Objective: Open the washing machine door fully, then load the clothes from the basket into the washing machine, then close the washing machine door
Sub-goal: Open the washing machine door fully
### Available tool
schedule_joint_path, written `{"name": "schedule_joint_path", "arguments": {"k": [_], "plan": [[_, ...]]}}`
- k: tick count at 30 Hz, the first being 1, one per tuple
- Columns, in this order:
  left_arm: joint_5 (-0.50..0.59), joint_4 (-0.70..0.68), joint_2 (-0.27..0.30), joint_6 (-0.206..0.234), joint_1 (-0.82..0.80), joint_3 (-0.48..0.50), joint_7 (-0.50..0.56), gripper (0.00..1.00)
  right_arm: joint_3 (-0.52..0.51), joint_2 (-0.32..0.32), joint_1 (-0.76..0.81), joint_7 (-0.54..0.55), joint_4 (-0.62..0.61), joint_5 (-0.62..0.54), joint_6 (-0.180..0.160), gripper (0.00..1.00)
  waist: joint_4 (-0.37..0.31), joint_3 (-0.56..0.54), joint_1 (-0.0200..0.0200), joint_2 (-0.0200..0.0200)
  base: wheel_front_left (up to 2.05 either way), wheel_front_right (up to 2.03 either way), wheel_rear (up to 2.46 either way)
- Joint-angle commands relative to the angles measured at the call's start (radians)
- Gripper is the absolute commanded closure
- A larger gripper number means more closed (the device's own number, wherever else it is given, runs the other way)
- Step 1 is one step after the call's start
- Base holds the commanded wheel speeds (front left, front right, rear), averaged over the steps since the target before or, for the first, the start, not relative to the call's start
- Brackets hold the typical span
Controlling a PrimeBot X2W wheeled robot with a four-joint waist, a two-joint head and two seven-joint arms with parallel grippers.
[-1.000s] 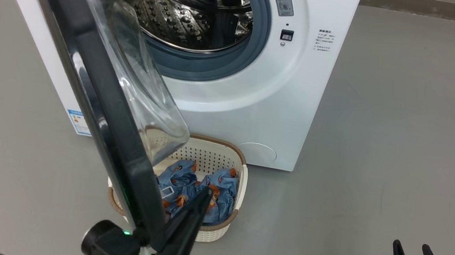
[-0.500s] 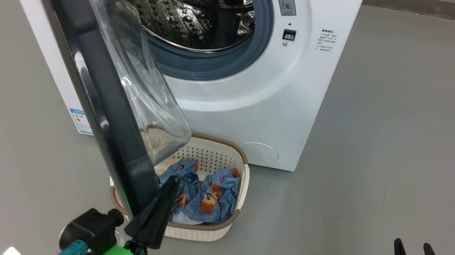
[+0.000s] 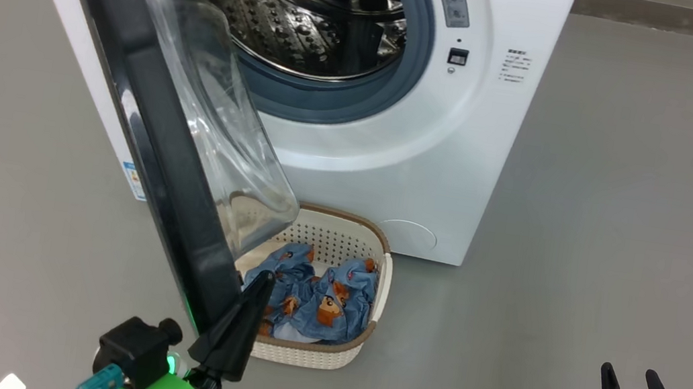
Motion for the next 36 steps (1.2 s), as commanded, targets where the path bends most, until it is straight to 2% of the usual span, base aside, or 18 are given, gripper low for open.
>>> {"name": "schedule_joint_path", "arguments": {"k": [1, 24, 36], "plan": [[0.000, -0.011, 0.020, 0.010, -0.027, 0.070, -0.006, 1.00, 0.018, -0.015, -0.006, -0.012, -0.025, -0.008, 0.002, 0.00, 0.012, -0.002, 0.0000, -0.0001, 0.00, 0.00, 0.00], [0.056, -0.020, 0.021, 0.025, 0.051, 0.124, -0.006, 1.00, 0.036, -0.017, 0.009, -0.012, -0.022, -0.002, 0.002, 0.00, 0.215, -0.025, 0.0000, -0.0001, 0.00, 0.00, 0.00], [0.053, 0.025, 0.067, 0.037, 0.031, 0.219, -0.006, 1.00, 0.041, -0.006, 0.016, -0.012, -0.018, -0.003, 0.002, 0.00, 0.279, -0.039, 0.0000, -0.0001, 0.00, 0.00, 0.00]]}}
